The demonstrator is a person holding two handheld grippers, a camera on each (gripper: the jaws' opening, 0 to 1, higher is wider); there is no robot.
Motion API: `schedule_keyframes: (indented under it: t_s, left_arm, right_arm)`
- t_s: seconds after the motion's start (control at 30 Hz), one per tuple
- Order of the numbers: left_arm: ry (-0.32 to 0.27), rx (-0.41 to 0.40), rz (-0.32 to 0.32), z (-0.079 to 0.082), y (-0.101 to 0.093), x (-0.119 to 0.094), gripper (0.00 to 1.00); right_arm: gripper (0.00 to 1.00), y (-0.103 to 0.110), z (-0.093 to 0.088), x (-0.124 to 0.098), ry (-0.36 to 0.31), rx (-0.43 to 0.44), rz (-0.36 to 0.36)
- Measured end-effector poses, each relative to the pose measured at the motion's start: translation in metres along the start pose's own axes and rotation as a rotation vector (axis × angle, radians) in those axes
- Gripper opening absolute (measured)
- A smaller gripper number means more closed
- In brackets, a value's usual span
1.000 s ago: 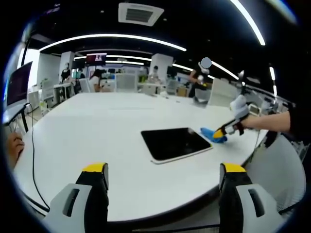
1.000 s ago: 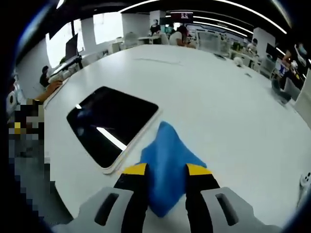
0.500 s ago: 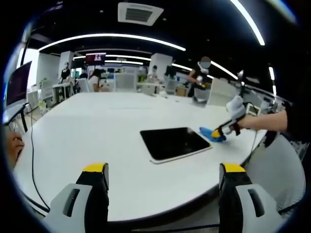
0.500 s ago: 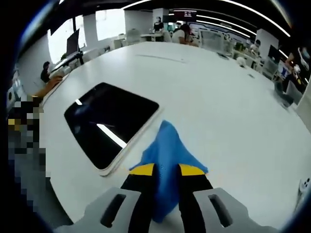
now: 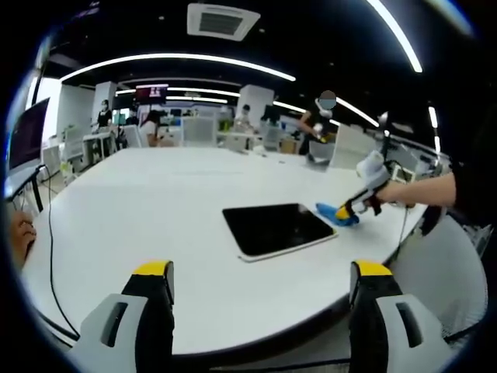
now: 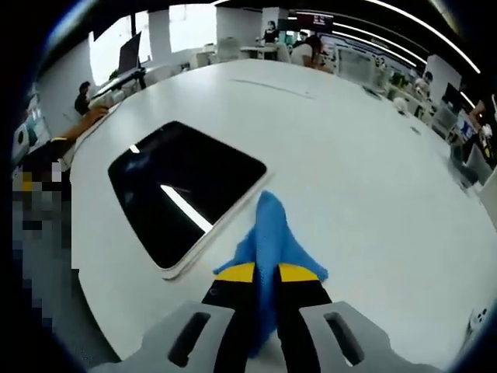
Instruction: Wipe the mirror surface with the cleaning cloth until all visible marks leave the cleaned area.
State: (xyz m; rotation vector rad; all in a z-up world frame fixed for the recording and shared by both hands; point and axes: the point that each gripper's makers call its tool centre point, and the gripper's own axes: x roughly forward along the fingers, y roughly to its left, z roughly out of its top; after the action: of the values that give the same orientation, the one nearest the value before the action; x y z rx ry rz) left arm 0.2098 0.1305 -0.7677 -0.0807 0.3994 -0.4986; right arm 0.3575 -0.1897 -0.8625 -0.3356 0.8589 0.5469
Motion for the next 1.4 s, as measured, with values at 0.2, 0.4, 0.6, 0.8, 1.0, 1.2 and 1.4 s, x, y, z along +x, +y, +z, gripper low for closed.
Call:
schedule_keyframes:
  t_s: [0.2,0.4,0.6,0.8,1.0,1.2,1.4]
  left_arm:
    - [-0.005,-0.004,0.005,0.0005,0.0009,-0.0004,0.94]
    - [-0.002,-0.002,-0.004,0.0001,-0.0006,0.0001,0.94]
    - [-0.005,-0.004,-0.001,0.0002,-0.0002,0.0,0.94]
    - [0.004,-0.01,0.002,-0.0014,0.0003,0.0001,0.96]
    - [0.003,-0.013,0.004,-0.0013,0.0011,-0.0003,0.99]
    - [0.002,-0.014,0.001,-0.0011,0.0013,-0.0002,0.99]
    - [0.003,-0.013,-0.006,-0.0011,0.0005,0.0,0.99]
  right_arm:
    - [0.03,-0.002,-0.0001,0.0005,-0.004,0.046,0.008]
    - [0.02,0.0009,0.0002,-0.0004,0.009,0.041,-0.002]
    - [0.01,-0.0001,0.0003,0.0,0.012,0.04,-0.004]
    - [0.01,-0.0021,0.0005,0.0007,0.014,0.04,-0.013]
    - [0.01,-0.0034,0.0011,0.0013,0.019,0.041,-0.022]
    - [0.01,-0.0025,0.0027,0.0006,0.033,0.048,-0.023]
    - [0.01,-0.0012,0.0074,-0.0006,0.032,0.061,-0.019]
